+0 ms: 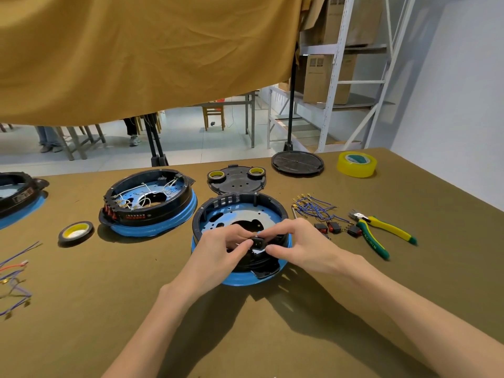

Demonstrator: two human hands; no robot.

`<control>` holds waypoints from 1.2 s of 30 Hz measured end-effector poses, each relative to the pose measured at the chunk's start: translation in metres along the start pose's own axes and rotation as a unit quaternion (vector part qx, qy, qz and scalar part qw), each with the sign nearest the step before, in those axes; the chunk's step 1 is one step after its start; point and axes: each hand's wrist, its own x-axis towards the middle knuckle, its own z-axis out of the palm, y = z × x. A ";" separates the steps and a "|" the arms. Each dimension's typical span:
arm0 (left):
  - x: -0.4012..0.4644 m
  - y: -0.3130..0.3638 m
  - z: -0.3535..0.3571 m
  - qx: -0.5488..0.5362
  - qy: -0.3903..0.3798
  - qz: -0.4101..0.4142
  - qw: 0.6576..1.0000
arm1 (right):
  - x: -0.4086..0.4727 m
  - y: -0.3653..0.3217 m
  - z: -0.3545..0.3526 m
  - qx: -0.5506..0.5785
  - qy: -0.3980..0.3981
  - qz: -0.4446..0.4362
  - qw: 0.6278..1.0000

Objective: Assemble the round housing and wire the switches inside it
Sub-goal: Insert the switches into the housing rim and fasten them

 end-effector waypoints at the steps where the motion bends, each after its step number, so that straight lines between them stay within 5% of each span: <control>1: 0.001 0.000 0.000 -0.002 0.002 -0.001 1.000 | 0.000 0.001 0.000 0.003 0.001 0.003 1.000; 16: 0.008 0.003 0.009 -0.068 0.049 -0.014 0.996 | -0.001 -0.001 0.006 0.008 0.025 -0.006 1.000; 22: 0.013 0.005 0.009 -0.036 0.020 0.001 0.999 | -0.001 0.003 0.008 -0.078 -0.001 -0.023 0.997; 27: 0.016 0.004 0.004 -0.055 -0.025 -0.011 0.998 | 0.002 0.003 0.001 -0.009 -0.015 0.010 1.000; 36: 0.014 0.006 0.005 -0.062 0.009 -0.014 0.998 | 0.000 0.000 0.002 0.029 -0.003 0.001 1.000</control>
